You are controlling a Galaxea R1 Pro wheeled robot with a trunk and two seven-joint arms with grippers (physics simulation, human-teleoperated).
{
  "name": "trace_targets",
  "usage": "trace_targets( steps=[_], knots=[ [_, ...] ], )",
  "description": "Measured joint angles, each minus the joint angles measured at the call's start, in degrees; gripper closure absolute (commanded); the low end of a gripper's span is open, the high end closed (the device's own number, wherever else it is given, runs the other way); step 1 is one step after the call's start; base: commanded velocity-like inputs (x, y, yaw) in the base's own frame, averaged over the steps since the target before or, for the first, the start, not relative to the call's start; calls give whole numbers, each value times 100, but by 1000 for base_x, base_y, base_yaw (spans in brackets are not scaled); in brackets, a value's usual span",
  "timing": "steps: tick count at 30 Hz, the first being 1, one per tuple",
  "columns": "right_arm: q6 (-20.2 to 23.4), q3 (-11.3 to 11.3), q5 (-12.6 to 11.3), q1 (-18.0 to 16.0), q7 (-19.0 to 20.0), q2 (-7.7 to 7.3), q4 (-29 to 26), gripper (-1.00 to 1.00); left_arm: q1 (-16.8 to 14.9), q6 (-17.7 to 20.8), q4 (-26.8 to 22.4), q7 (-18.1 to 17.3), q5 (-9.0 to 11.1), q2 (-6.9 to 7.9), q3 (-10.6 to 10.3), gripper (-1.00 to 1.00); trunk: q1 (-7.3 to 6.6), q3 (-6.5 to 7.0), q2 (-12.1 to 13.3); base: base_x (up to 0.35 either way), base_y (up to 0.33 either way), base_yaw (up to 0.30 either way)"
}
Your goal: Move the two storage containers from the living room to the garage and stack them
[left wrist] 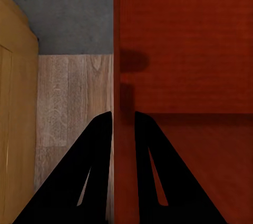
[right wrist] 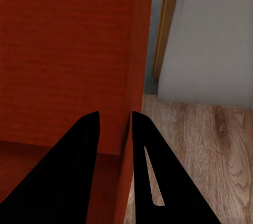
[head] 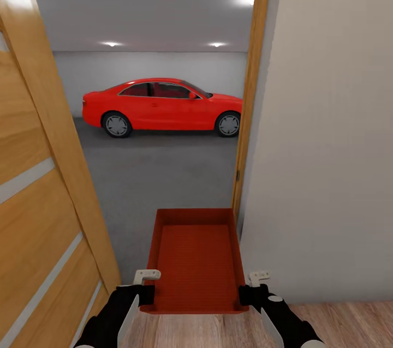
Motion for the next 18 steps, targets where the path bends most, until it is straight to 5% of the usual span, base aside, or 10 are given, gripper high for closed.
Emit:
trace_targets(
  steps=[10,18],
  knots=[
    [0,15,-13,0,-7,0,1,100,0,0,1,-5,-3,3,1,100,0,0,0,0,3,0],
    [0,41,-33,0,-19,-1,1,100,0,2,-1,-12,-6,6,4,100,0,0,0,0,201,0]
  ],
)
